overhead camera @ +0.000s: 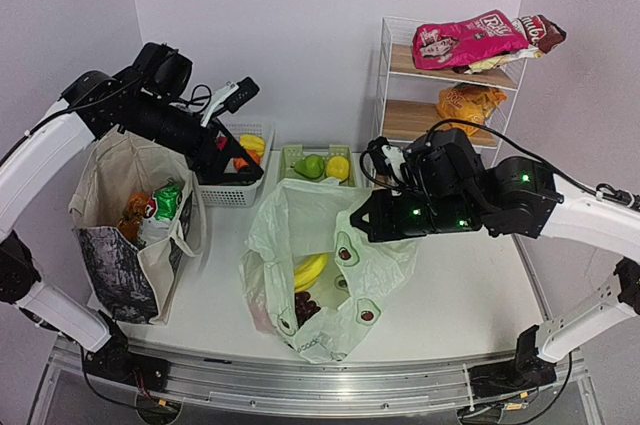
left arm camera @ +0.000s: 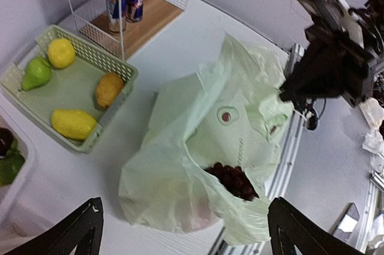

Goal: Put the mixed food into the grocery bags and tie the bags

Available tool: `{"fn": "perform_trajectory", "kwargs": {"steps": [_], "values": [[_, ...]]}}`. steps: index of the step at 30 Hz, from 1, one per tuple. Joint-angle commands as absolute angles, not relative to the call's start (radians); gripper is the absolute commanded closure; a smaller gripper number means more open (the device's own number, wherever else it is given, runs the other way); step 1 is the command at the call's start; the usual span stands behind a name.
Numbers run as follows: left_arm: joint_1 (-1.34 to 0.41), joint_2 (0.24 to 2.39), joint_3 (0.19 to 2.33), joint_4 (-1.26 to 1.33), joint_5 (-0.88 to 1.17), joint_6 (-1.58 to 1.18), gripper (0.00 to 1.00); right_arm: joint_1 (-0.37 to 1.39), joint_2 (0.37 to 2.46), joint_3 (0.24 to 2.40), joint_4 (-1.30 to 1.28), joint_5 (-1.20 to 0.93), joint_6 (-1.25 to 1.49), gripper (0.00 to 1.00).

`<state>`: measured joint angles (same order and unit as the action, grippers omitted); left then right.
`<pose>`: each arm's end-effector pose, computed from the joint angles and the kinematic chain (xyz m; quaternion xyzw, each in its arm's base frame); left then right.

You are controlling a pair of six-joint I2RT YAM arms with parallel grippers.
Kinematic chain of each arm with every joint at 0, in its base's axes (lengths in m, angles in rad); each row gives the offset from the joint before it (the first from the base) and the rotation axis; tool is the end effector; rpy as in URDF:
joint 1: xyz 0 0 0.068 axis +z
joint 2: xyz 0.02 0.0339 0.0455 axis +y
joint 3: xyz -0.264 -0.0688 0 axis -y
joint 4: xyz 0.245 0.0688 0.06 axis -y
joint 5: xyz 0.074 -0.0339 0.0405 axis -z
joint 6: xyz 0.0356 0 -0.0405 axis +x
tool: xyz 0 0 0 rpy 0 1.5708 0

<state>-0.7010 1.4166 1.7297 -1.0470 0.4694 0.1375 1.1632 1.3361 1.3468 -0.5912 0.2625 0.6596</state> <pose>0.1979 -0.1881 0.4361 0.4481 0.7732 -0.3140 0.3205 0.1249 0.2659 0.3734 -0.1571 0.8603 0.3018 0.3796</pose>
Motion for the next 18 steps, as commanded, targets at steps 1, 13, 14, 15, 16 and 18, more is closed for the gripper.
{"fn": "perform_trajectory", "kwargs": {"steps": [1, 13, 14, 15, 16, 18], "values": [[-0.737, 1.302, 1.577, -1.246, 0.684, 0.206, 0.01, 1.163, 1.318, 1.348, -0.456, 0.344, 0.688, 1.0], [-0.941, 1.28, 1.437, -1.066, 0.465, 0.346, 0.0, 1.163, 1.295, 1.291, -0.459, 0.374, 0.705, 1.0], [-0.943, 1.297, 1.427, -1.056, 0.49, 0.323, 0.0, 1.163, 1.294, 1.289, -0.46, 0.375, 0.704, 1.0], [-0.947, 1.31, 1.414, -1.038, 0.506, 0.304, 0.0, 1.163, 1.293, 1.286, -0.461, 0.377, 0.703, 1.0], [-0.96, 1.317, 1.406, -1.018, 0.504, 0.297, 0.0, 1.163, 1.291, 1.284, -0.463, 0.379, 0.701, 1.0], [-0.99, 1.325, 1.396, -0.958, 0.454, 0.3, 0.01, 1.163, 1.281, 1.278, -0.478, 0.387, 0.699, 1.0]]}}
